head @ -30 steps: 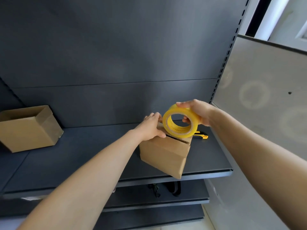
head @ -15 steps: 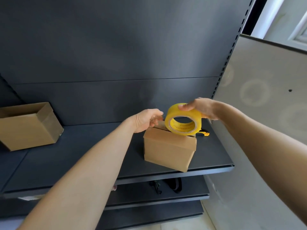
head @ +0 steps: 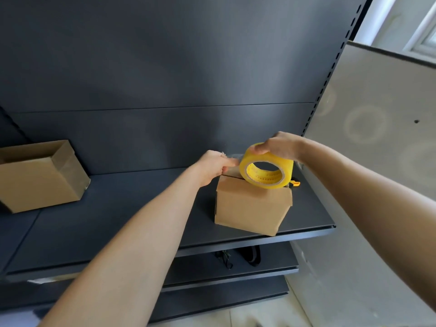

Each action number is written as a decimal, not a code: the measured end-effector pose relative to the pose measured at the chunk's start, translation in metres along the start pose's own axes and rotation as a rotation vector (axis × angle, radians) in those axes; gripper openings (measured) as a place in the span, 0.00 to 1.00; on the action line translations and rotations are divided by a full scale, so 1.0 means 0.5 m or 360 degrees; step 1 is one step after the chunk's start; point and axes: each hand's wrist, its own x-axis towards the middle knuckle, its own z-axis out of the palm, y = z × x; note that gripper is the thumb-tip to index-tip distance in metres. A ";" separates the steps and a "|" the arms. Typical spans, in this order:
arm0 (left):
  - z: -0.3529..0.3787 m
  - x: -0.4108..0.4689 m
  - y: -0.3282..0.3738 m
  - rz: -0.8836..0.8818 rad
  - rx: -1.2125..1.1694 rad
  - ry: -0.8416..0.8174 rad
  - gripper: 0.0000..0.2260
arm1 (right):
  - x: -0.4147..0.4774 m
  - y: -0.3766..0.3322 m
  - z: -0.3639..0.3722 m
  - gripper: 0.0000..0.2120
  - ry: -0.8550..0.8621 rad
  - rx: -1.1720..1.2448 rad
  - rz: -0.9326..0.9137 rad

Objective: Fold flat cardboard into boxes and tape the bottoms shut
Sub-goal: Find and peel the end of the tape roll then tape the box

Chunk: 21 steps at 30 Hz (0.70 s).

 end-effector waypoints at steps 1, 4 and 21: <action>-0.003 0.000 -0.001 -0.0028 -0.0154 -0.0017 0.09 | 0.000 -0.005 0.001 0.23 -0.0003 -0.0041 -0.0002; -0.014 -0.005 -0.015 -0.0104 -0.0614 0.0040 0.05 | 0.006 -0.030 0.007 0.23 -0.0009 -0.0171 -0.0041; 0.042 -0.020 0.002 -0.0343 -0.0715 0.0457 0.15 | -0.013 -0.014 0.014 0.33 0.0081 -0.0145 -0.0212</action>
